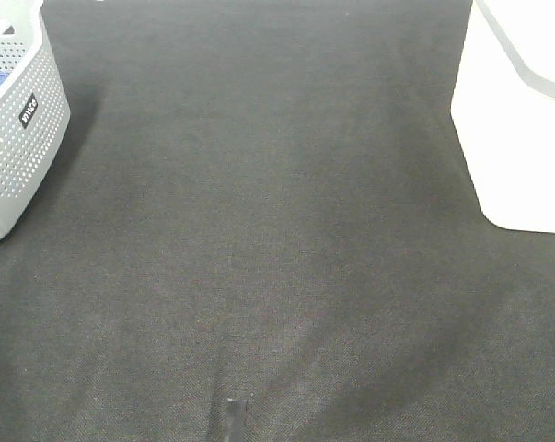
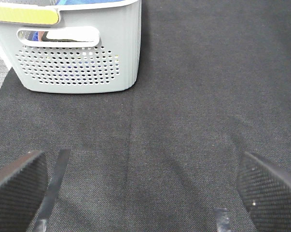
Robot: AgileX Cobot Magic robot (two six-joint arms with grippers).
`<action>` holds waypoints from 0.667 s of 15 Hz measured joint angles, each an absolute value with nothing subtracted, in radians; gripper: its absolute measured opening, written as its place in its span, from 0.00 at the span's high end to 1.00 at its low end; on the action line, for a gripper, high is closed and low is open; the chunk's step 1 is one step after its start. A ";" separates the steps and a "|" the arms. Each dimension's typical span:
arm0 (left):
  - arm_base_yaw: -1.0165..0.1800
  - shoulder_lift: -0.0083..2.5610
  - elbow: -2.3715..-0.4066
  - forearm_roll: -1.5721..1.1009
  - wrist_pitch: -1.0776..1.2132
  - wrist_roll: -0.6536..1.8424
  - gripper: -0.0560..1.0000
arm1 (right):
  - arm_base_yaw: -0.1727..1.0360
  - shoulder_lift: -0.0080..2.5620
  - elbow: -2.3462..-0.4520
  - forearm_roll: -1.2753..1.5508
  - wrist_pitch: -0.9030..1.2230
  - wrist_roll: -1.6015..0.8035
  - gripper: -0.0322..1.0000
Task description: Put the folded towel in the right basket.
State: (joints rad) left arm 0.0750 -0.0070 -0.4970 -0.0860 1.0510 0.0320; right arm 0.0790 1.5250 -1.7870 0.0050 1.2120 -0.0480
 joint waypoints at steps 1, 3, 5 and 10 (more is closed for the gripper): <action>0.075 -0.007 -0.497 -0.086 1.051 0.032 0.01 | 0.079 1.336 -1.581 0.015 1.212 -0.047 0.02; 0.075 -0.007 -0.497 -0.086 1.051 0.032 0.01 | 0.079 1.080 -1.331 0.034 1.214 -0.046 0.02; 0.075 -0.007 -0.497 -0.086 1.051 0.032 0.01 | 0.079 0.833 -1.115 0.039 1.220 -0.045 0.02; 0.075 -0.007 -0.497 -0.086 1.051 0.032 0.01 | 0.079 0.311 -0.840 0.000 1.222 -0.045 0.02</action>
